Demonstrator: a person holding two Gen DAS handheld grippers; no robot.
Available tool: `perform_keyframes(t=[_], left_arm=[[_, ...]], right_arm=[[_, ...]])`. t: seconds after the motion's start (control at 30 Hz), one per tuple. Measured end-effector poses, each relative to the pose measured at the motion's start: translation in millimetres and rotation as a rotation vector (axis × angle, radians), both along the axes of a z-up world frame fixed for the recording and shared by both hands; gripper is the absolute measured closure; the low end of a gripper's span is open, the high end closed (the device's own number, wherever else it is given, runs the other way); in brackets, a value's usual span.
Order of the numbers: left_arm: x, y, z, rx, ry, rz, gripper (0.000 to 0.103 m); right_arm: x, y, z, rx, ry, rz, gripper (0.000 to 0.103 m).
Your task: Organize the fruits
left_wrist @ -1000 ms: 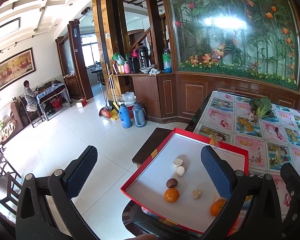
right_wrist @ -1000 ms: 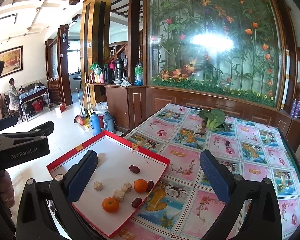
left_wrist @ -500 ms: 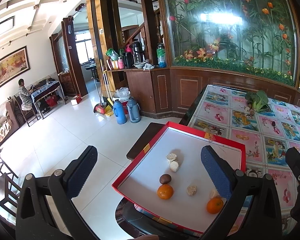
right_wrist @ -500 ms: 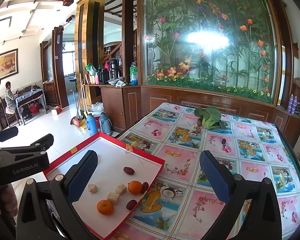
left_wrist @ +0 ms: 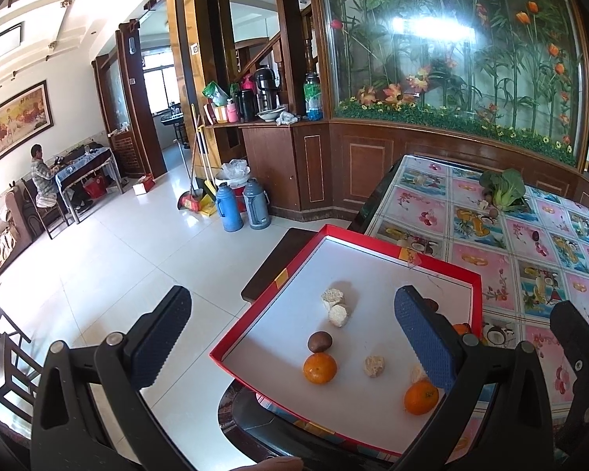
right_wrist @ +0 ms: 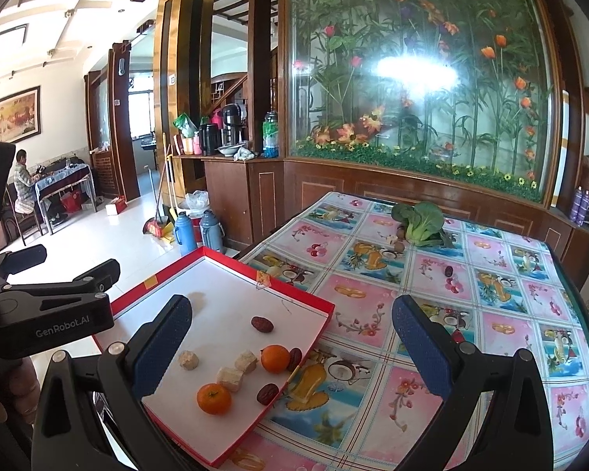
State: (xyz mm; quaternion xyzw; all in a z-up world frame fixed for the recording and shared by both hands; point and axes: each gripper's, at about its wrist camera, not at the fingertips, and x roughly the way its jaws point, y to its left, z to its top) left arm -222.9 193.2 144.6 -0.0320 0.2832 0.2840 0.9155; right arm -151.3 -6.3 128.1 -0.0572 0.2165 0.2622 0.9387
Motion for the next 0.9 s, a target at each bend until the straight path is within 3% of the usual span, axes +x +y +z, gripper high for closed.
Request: perform_keyframes(t=[0.9], left_arm=[[-7, 13, -13, -0.045, 0.01, 0.004, 0.0]], right_arm=[[-14, 24, -7, -0.055, -0.018, 0.036, 0.001]])
